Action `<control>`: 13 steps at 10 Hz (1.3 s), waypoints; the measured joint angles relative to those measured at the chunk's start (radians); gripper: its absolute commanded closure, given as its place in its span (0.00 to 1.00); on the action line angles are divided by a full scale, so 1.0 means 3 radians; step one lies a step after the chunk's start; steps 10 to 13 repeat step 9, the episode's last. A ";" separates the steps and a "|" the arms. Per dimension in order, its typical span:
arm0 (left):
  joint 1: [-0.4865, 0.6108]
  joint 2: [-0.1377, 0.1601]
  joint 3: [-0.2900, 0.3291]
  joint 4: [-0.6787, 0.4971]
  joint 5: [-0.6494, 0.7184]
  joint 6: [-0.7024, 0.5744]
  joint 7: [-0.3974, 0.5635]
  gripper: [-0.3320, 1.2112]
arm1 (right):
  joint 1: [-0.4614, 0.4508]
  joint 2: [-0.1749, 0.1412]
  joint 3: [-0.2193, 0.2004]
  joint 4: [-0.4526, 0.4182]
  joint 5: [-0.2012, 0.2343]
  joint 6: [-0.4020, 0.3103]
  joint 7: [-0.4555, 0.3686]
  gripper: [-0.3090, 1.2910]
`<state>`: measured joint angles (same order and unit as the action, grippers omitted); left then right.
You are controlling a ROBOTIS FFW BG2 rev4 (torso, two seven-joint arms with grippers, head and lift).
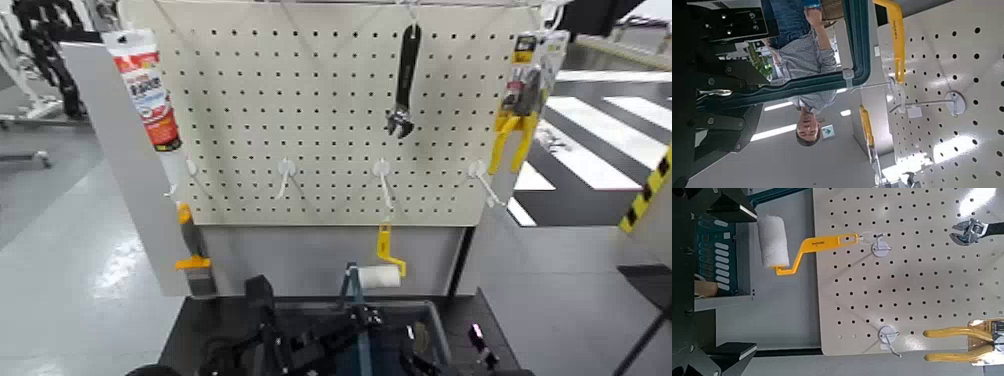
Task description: Grasp the handle of the crate.
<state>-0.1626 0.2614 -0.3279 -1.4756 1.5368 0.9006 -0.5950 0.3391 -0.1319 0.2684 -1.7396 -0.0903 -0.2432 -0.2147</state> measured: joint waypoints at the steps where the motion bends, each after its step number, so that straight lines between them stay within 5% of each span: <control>1: 0.0006 0.0002 -0.0024 -0.0009 0.0043 0.0007 0.0000 0.99 | 0.0000 0.0000 0.0000 0.0000 0.0006 0.0001 0.0000 0.29; 13: -0.0010 0.0015 -0.0077 -0.0032 0.0109 0.0025 0.0000 0.99 | -0.0009 -0.0005 0.0002 -0.0007 0.0052 0.0026 -0.0016 0.29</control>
